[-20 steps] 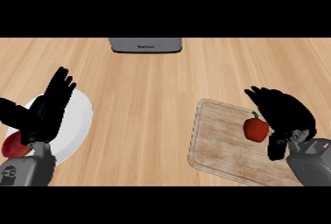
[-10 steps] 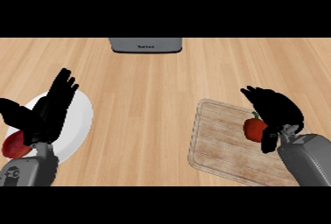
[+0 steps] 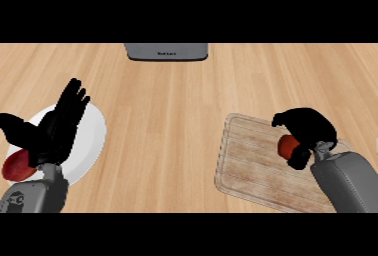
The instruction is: Pick the bell pepper from the cutting board and place it in the pan
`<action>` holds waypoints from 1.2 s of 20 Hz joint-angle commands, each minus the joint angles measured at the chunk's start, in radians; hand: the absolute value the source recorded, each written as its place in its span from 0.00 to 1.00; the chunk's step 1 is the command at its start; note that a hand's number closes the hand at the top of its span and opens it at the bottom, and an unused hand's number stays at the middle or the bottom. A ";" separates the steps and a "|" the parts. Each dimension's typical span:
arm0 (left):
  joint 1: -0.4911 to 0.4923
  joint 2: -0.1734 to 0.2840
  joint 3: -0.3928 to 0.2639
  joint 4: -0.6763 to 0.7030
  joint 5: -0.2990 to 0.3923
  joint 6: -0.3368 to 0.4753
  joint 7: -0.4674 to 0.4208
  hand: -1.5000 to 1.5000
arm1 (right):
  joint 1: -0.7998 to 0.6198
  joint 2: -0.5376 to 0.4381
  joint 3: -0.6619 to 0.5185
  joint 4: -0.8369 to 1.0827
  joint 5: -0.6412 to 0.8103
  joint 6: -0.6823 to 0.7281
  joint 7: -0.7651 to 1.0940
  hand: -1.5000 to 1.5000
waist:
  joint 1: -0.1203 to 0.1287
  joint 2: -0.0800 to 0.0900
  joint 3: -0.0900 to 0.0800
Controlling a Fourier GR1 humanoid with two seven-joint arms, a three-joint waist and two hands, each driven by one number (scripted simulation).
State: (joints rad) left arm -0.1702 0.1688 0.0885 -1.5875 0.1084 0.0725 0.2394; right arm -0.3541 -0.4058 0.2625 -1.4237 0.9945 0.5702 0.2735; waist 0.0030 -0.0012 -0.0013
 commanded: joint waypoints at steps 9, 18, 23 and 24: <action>0.013 -0.017 -0.011 -0.082 -0.009 -0.005 0.072 0.50 | -0.027 0.107 -0.037 0.147 0.089 -0.131 -0.116 1.00 | 0.001 0.001 0.001; 0.039 -0.009 0.005 -0.045 0.000 -0.027 0.002 0.50 | -0.154 0.165 -0.571 0.304 0.009 -0.318 0.537 1.00 | 0.015 0.013 0.001; -0.010 -0.007 0.005 -0.016 -0.001 -0.024 0.022 0.50 | -0.314 0.108 -0.478 0.326 0.247 -0.451 0.748 1.00 | 0.028 0.009 0.000; -0.001 -0.012 -0.007 -0.019 -0.016 -0.027 -0.014 0.50 | -0.365 0.082 -0.456 0.337 0.284 -0.423 0.777 1.00 | 0.032 0.009 -0.001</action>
State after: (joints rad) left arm -0.1665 0.1594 0.0883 -1.6141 0.1027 0.0469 0.2455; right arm -0.6024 -0.2794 -0.2207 -1.1114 1.1525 0.1837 0.8992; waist 0.0241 0.0098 -0.0006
